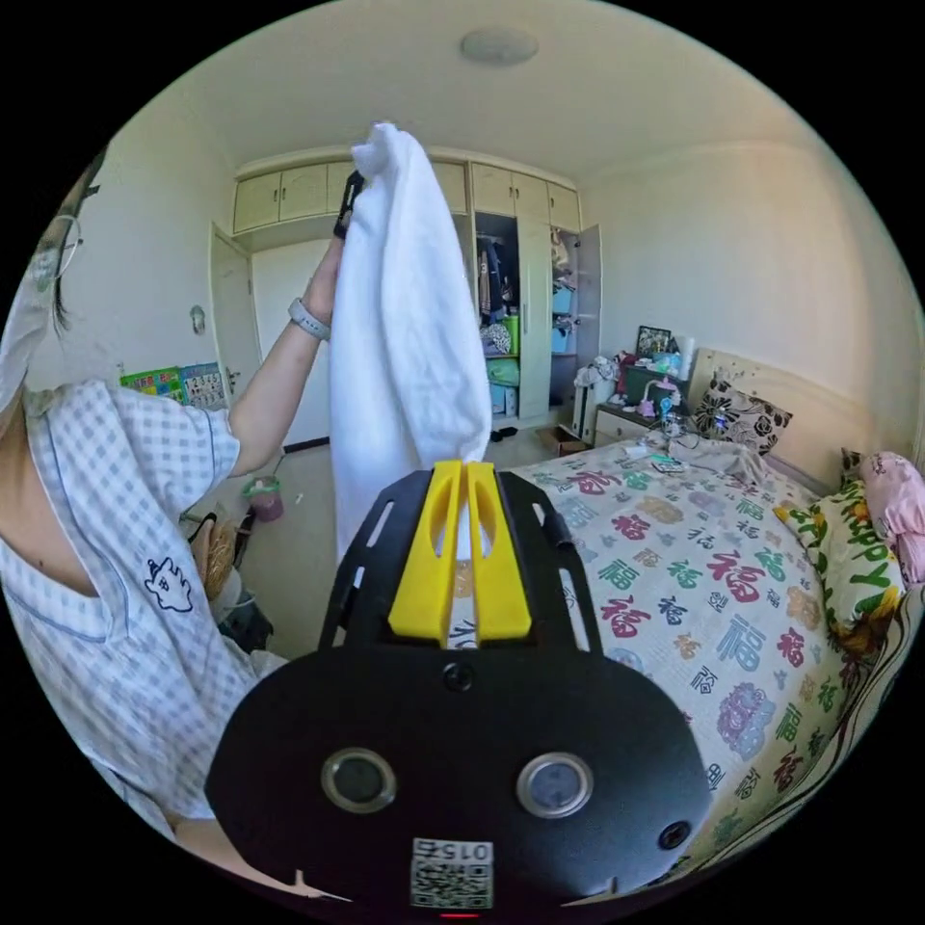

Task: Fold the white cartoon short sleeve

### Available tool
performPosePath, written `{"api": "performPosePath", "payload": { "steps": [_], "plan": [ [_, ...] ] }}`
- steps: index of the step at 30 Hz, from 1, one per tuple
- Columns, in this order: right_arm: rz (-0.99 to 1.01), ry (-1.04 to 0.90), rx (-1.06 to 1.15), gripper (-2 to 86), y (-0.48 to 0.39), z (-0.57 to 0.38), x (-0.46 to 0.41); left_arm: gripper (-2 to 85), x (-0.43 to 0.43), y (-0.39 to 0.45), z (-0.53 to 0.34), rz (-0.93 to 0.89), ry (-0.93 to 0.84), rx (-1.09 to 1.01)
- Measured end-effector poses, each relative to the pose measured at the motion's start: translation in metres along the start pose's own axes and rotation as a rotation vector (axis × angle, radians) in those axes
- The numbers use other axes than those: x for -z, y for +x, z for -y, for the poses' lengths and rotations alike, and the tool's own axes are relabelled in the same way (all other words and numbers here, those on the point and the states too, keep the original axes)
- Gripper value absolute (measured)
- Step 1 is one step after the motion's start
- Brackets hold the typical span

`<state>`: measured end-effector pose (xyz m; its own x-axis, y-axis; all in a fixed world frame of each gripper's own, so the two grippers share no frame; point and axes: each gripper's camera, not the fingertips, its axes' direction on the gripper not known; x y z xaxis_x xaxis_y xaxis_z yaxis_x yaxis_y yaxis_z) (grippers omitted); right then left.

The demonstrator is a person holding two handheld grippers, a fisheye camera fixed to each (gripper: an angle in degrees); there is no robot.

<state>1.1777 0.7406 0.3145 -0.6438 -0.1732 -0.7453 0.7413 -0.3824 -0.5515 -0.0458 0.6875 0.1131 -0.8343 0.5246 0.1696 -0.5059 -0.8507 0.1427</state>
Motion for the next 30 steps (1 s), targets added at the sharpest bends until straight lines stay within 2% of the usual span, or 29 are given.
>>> {"api": "performPosePath", "payload": {
  "steps": [3,5,9,11,13,16,18,20,21,24,26,30],
  "plan": [
    [-0.001,0.008,-0.003,0.1,0.01,0.005,0.002,-0.3,0.034,-0.021,-0.023,0.233,0.032,0.014],
    [0.084,0.06,-0.045,-0.2,0.029,0.006,0.017,-0.3,0.043,-0.046,-0.036,0.534,-0.05,0.014],
    [0.036,0.107,-0.148,-0.3,0.073,0.003,0.036,0.1,-0.007,-0.124,-0.059,0.636,-0.199,0.02],
    [-0.047,0.125,-0.289,-0.2,0.117,-0.01,0.045,0.7,-0.069,-0.196,-0.082,0.7,-0.26,0.006],
    [-0.127,0.129,-0.422,0.0,0.157,-0.029,0.051,1.6,-0.12,-0.257,-0.108,0.69,-0.281,0.04],
    [-0.33,0.05,-0.654,0.5,0.227,-0.075,0.055,4.2,-0.184,-0.351,-0.174,0.633,-0.247,0.205],
    [-0.425,-0.107,-0.77,1.3,0.269,-0.108,0.05,5.5,-0.206,-0.388,-0.221,0.528,-0.195,0.295],
    [-0.519,-0.292,-0.873,2.9,0.307,-0.149,0.043,6.1,-0.234,-0.423,-0.287,0.392,-0.268,0.374],
    [-0.517,-0.316,-0.868,3.3,0.313,-0.155,0.042,6.2,-0.242,-0.429,-0.304,0.377,-0.316,0.391],
    [-0.418,-0.411,-0.739,7.0,0.327,-0.169,0.022,6.7,-0.283,-0.449,-0.387,0.295,-0.662,0.419],
    [-0.347,-0.57,-0.576,8.8,0.335,-0.167,-0.01,7.5,-0.313,-0.448,-0.436,0.283,-0.9,0.41],
    [-0.313,-0.782,-0.33,10.2,0.346,-0.158,-0.065,8.1,-0.361,-0.439,-0.458,0.276,-1.094,0.306]
  ]
}}
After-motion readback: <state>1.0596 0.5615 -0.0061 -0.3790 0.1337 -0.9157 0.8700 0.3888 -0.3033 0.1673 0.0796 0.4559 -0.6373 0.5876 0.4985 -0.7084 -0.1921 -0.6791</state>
